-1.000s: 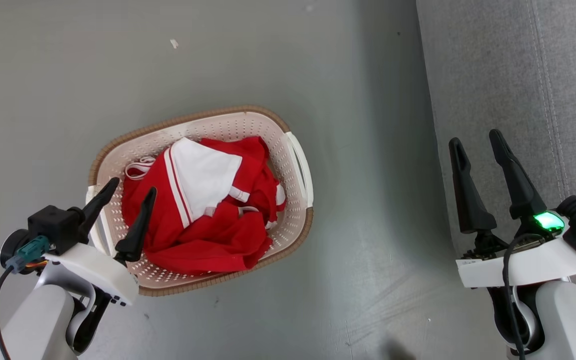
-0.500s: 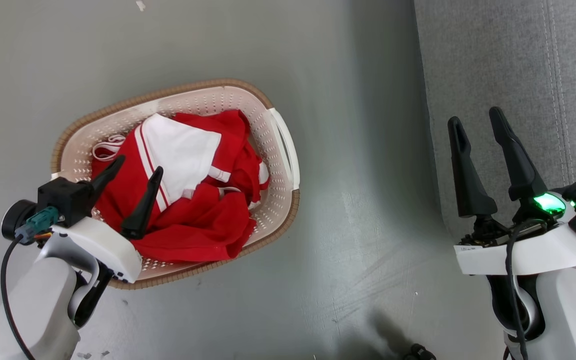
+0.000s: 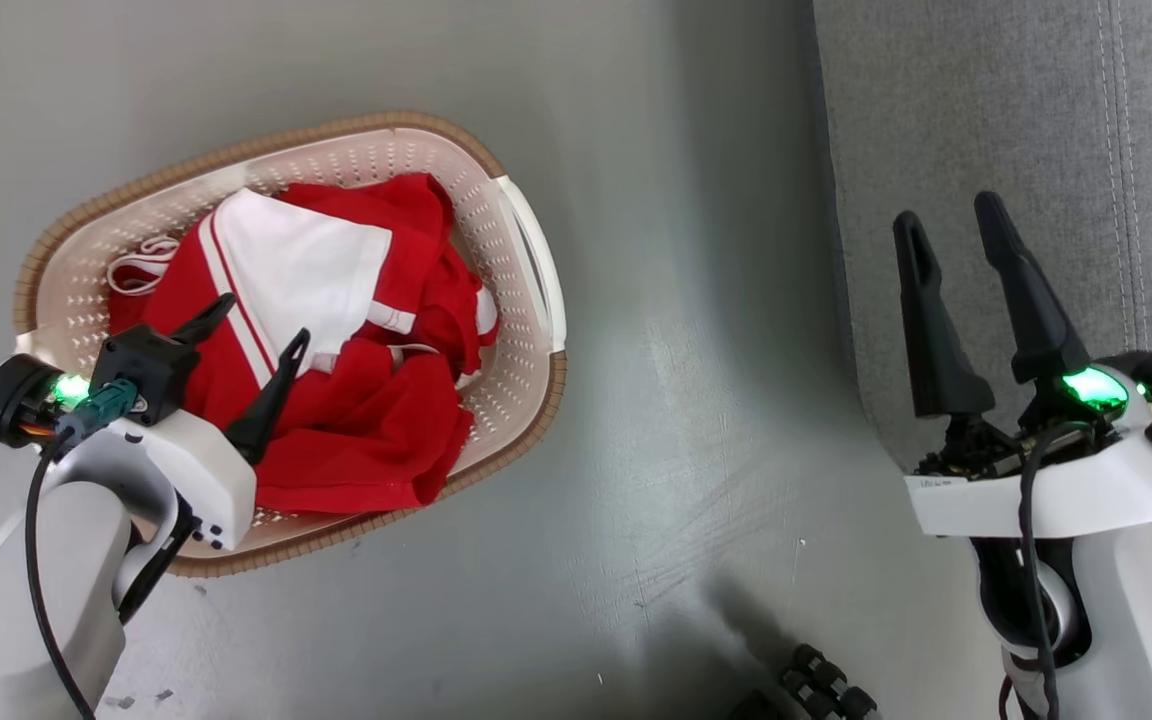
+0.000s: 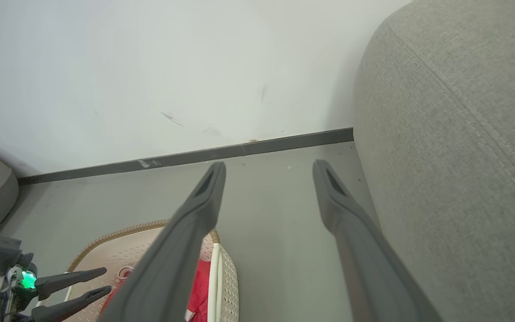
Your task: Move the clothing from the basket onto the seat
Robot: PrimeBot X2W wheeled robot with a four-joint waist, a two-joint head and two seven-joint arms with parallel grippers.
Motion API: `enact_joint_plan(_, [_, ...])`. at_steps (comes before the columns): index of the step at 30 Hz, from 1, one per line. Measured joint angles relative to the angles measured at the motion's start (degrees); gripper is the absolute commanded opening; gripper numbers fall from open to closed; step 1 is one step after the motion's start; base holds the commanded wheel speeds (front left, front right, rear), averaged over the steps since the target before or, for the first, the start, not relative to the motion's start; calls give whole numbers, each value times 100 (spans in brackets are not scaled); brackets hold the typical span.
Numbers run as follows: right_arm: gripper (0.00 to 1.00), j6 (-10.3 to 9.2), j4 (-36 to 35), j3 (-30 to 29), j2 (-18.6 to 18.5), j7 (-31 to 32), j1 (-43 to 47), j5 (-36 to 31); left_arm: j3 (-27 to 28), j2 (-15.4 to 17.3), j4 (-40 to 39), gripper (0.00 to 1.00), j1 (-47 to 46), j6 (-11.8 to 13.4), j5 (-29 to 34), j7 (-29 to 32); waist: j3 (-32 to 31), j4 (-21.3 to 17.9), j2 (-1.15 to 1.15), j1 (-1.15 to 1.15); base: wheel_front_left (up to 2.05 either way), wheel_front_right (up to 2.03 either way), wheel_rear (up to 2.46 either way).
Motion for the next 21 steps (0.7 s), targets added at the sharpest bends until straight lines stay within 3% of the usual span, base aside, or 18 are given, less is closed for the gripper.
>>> enact_joint_plan(21, [100,0,-172,190,3,0,-199,254,-178,148,940,100,-449,0,314,515,529,-444,0,0,0,0,0])
